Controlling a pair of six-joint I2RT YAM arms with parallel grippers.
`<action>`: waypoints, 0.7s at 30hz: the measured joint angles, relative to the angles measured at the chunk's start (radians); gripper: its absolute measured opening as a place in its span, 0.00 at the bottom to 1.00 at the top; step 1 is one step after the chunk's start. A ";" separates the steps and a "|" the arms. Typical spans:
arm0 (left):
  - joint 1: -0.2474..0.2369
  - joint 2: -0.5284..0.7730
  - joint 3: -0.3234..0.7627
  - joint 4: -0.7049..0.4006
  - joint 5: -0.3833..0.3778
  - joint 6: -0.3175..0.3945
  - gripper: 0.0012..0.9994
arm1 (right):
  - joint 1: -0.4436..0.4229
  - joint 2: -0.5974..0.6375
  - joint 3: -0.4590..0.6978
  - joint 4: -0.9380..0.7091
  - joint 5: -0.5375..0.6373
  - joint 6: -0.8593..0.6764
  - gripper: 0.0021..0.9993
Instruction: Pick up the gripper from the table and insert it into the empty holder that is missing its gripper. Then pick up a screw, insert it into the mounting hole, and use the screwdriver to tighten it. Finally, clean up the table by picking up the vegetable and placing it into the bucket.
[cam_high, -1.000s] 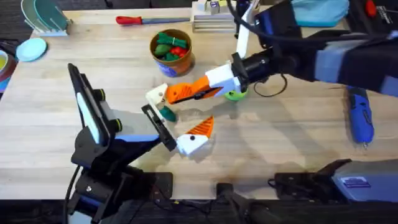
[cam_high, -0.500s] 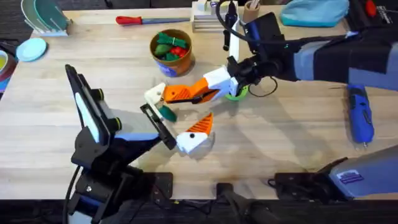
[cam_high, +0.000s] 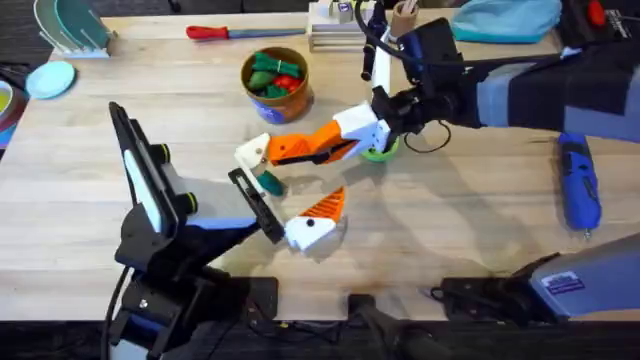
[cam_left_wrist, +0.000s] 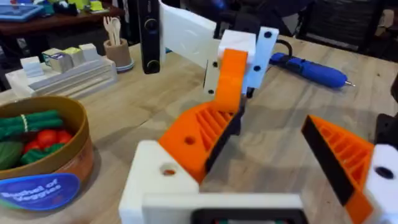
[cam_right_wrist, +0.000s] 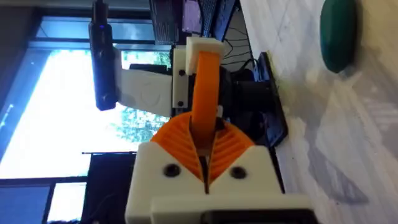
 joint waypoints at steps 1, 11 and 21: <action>0.000 0.000 0.000 0.000 0.002 0.000 0.99 | -0.002 0.000 0.000 0.000 -0.001 -0.001 0.01; -0.016 0.000 0.000 -0.002 0.062 0.004 0.99 | -0.024 0.007 0.000 0.002 -0.034 -0.020 0.01; -0.017 0.000 0.000 -0.003 0.079 0.004 0.99 | 0.016 0.009 0.000 0.003 -0.015 -0.035 0.01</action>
